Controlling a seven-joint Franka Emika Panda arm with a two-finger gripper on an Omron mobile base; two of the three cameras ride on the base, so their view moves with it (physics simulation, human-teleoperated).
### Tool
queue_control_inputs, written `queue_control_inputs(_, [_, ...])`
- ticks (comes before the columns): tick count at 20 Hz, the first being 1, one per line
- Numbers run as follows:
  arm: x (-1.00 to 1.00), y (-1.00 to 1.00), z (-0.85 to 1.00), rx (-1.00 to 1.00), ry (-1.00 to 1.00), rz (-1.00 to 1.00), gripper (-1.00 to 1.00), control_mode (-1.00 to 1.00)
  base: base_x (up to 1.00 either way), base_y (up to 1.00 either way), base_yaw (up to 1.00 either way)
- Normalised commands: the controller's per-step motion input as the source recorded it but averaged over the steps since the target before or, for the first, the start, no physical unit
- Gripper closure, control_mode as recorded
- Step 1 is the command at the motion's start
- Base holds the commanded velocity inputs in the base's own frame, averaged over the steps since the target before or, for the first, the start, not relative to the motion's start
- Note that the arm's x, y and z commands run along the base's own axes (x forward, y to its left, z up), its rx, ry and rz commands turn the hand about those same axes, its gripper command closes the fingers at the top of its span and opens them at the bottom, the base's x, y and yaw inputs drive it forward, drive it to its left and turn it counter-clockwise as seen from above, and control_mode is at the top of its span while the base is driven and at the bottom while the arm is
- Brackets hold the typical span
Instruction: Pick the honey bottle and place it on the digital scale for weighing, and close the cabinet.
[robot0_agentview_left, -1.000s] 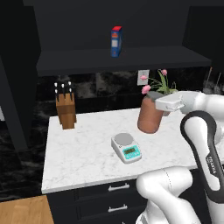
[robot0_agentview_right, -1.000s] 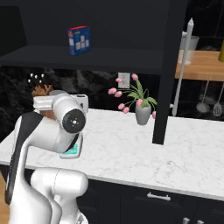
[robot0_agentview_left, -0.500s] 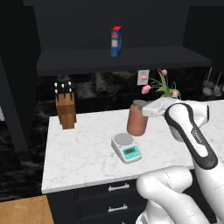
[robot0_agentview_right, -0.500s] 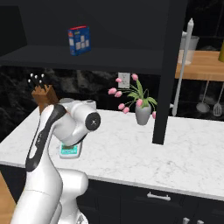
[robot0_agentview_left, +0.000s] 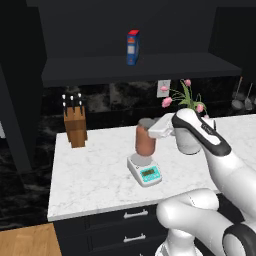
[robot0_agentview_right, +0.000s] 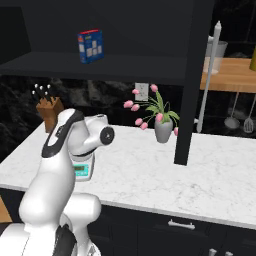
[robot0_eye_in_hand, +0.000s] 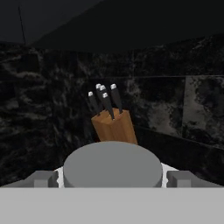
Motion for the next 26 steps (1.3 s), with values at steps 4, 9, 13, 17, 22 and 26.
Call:
queue_control_inputs(4, [0.00, 0.00, -0.15, -0.01, 0.02, 0.06, 1.00, -1.00, 0.00, 0.00, 0.00])
queue_control_inputs(9, [0.06, 0.01, -0.08, -0.01, 0.00, 0.00, 1.00, -1.00, 0.00, 0.00, 0.00])
queue_control_inputs(13, [0.07, 0.06, -0.16, -0.03, 0.00, 0.00, 1.00, -1.00, 0.00, 0.00, 0.00])
queue_control_inputs(17, [0.04, 0.09, -0.26, -0.03, 0.00, 0.00, 1.00, -1.00, 0.00, 0.00, 0.00])
queue_control_inputs(22, [0.14, 0.12, -0.27, -0.03, -0.03, 0.00, 1.00, -1.00, 0.00, 0.00, 0.00])
queue_control_inputs(26, [0.21, 0.02, -0.21, 0.00, 0.00, 0.00, 1.00, -1.00, 0.00, 0.00, 0.00])
